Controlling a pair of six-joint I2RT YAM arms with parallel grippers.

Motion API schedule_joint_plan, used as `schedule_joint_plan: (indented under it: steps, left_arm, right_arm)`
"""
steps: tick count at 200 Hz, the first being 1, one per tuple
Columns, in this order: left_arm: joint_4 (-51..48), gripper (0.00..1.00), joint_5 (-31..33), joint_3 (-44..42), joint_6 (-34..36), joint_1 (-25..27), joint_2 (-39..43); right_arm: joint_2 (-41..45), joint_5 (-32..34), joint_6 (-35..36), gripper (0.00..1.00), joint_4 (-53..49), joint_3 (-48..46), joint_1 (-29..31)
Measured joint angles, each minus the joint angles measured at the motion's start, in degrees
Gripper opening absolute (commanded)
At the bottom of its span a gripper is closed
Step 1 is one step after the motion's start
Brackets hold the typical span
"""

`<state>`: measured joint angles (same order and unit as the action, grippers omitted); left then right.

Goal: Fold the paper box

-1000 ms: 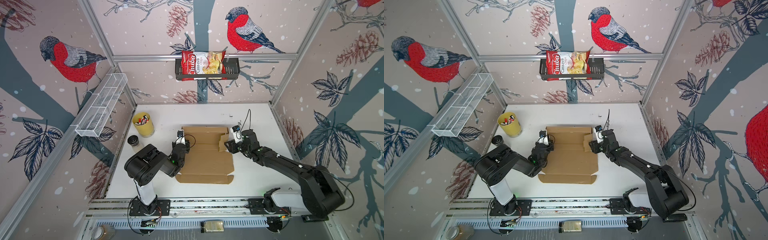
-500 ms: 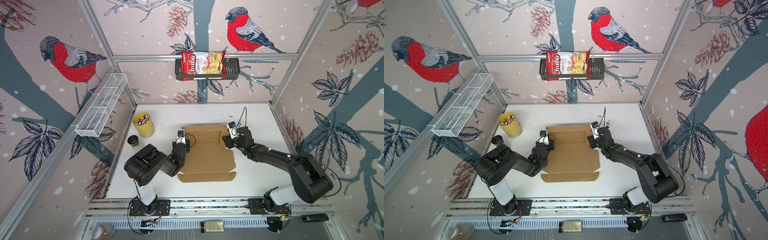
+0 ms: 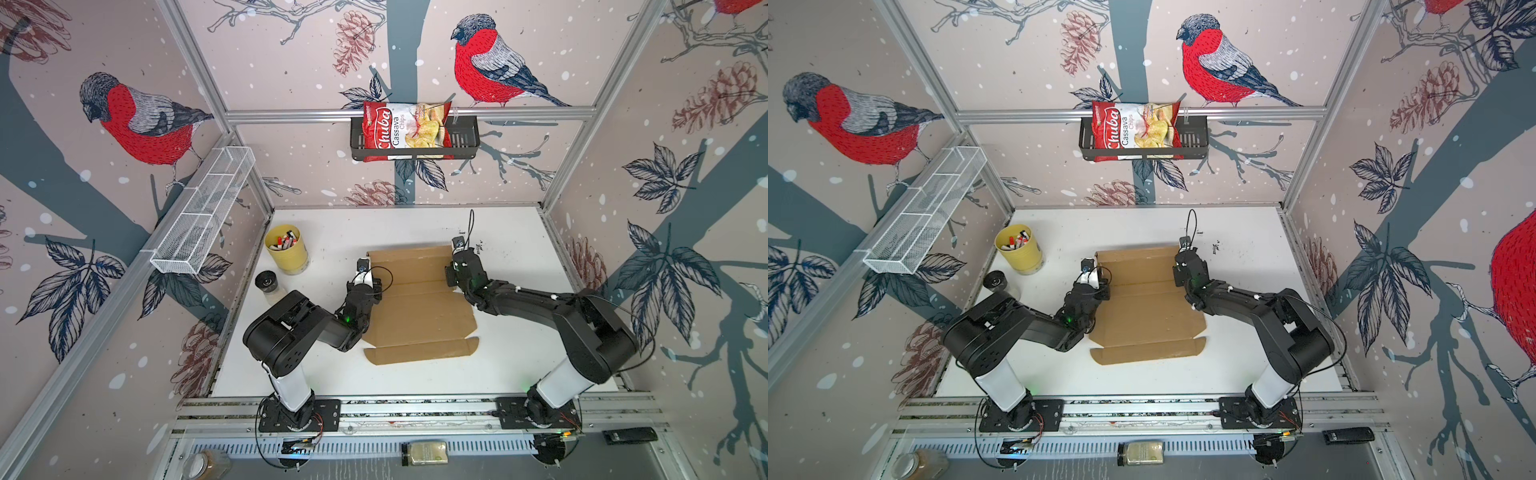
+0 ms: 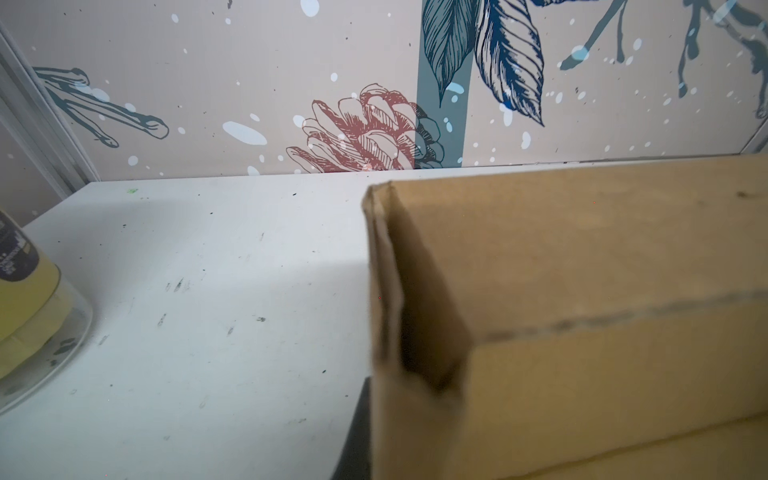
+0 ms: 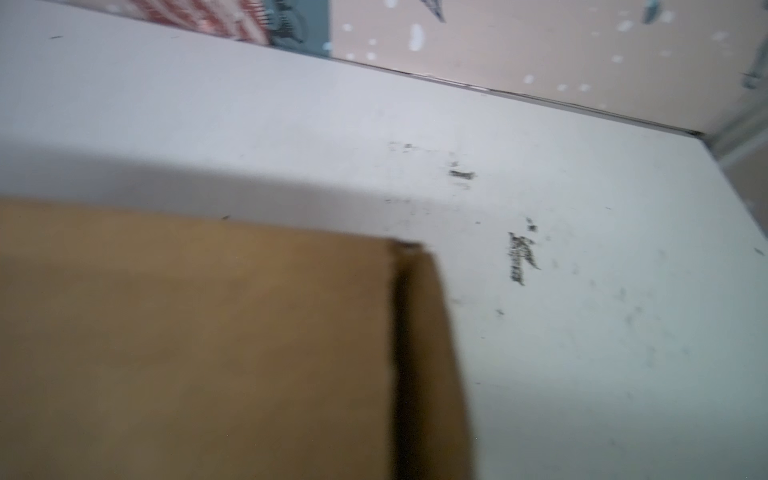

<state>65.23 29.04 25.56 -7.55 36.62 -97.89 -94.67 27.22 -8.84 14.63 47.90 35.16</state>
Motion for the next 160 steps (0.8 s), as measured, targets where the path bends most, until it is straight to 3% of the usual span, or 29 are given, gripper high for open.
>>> schedule_joint_plan:
  steps: [33, 52, 104, 160]
  left_arm:
    - [-3.6, 0.0, -1.6, 0.1, -2.1, 0.9, 2.7]
    - [-4.6, 0.0, -1.5, 0.1, -2.8, 0.9, 2.8]
    - [-5.4, 0.0, 1.2, 1.2, -3.0, 0.8, 0.9]
    - [-5.0, 0.0, 1.8, 1.6, -3.2, 0.9, -0.1]
  right_arm:
    - [-1.2, 5.9, -4.1, 0.2, -3.2, 1.6, 1.0]
    - [-1.2, 6.2, -4.7, 0.26, -3.3, 1.6, 1.7]
    - [2.6, 2.3, -4.7, 0.49, -3.8, -1.9, 1.2]
    - [6.0, -2.0, -6.1, 0.54, -5.0, -6.6, 1.1]
